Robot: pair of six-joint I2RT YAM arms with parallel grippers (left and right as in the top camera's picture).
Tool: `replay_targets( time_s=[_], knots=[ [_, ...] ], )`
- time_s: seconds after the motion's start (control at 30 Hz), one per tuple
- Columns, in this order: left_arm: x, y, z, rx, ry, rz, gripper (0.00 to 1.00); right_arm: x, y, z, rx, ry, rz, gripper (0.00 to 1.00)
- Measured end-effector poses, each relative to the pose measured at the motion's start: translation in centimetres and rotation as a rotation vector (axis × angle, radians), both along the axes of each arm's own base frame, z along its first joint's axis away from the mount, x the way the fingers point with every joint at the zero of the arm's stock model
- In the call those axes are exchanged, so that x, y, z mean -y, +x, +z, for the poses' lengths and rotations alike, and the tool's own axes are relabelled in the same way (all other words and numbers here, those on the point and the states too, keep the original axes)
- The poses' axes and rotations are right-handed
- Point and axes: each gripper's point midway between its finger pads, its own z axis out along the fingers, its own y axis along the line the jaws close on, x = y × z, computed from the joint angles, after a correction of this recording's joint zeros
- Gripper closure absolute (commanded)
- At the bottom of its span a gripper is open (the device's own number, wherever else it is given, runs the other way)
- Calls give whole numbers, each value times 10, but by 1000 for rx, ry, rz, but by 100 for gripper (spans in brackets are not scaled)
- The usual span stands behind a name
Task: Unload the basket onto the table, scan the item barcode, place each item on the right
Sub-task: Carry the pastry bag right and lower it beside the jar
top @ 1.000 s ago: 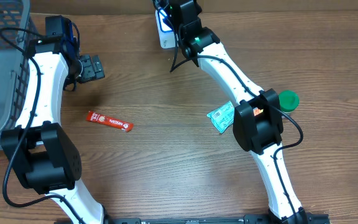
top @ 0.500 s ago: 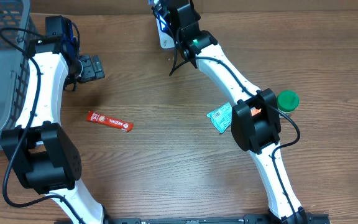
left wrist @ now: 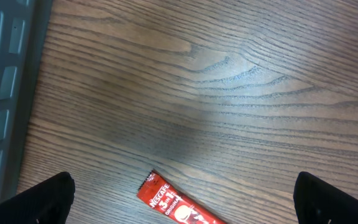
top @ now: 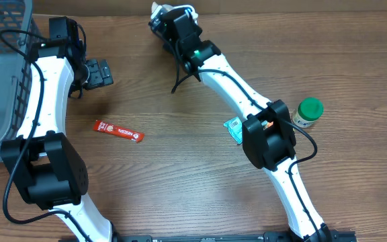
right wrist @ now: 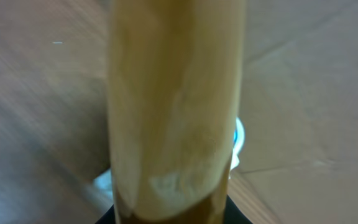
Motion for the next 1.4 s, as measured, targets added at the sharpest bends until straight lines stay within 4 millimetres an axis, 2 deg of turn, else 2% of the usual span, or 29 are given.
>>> replay_targets(
  time_s=[0.1, 0.23, 0.37, 0.43, 0.5, 0.57, 0.63, 0.67, 0.7, 0.73, 0.77, 0.83, 0.9, 1.0, 1.13, 1.27, 1.33, 1.37, 1.4],
  knots=[
    [0, 0, 0, 0, 0, 0, 0, -8, -6, -2, -17, 14, 10, 96],
    [0, 0, 0, 0, 0, 0, 0, -7, -6, -2, -33, 61, -12, 96],
    [0, 0, 0, 0, 0, 0, 0, 5, -9, 17, -71, 159, -70, 96],
    [0, 0, 0, 0, 0, 0, 0, 18, -15, 36, -105, 207, -108, 96],
    [0, 0, 0, 0, 0, 0, 0, 55, -38, 82, -183, 298, -197, 96],
    [0, 0, 0, -1, 0, 0, 0, 77, -57, 99, -255, 331, -244, 96],
    [0, 0, 0, 0, 0, 0, 0, 112, -87, 114, -378, 375, -310, 94],
    [0, 0, 0, -1, 0, 0, 0, 129, -106, 112, -479, 389, -336, 93],
    [0, 0, 0, 2, 0, 0, 0, 135, -116, 108, -529, 388, -352, 93],
    [0, 0, 0, 0, 0, 0, 0, 152, -140, 95, -667, 387, -394, 93],
    [0, 0, 0, -1, 0, 0, 0, 158, -150, 89, -725, 386, -412, 93],
    [0, 0, 0, 0, 0, 0, 0, 179, -178, 66, -900, 359, -483, 95],
    [0, 0, 0, 0, 0, 0, 0, 196, -197, 46, -1024, 335, -538, 96],
    [0, 0, 0, 0, 0, 0, 0, 214, -220, 16, -1165, 284, -569, 96],
    [0, 0, 0, 0, 0, 0, 0, 233, -242, -14, -1264, 193, -566, 96],
    [0, 0, 0, 0, 0, 0, 0, 260, -254, -36, -1286, 58, -589, 95],
    [0, 0, 0, 0, 0, 0, 0, 268, -254, -40, -1268, 13, -599, 92],
    [0, 0, 0, 0, 0, 0, 0, 271, -253, -41, -1260, -2, -601, 76],
    [0, 0, 0, 0, 0, 0, 0, 275, -251, -42, -1241, -25, -605, 50]
  ],
)
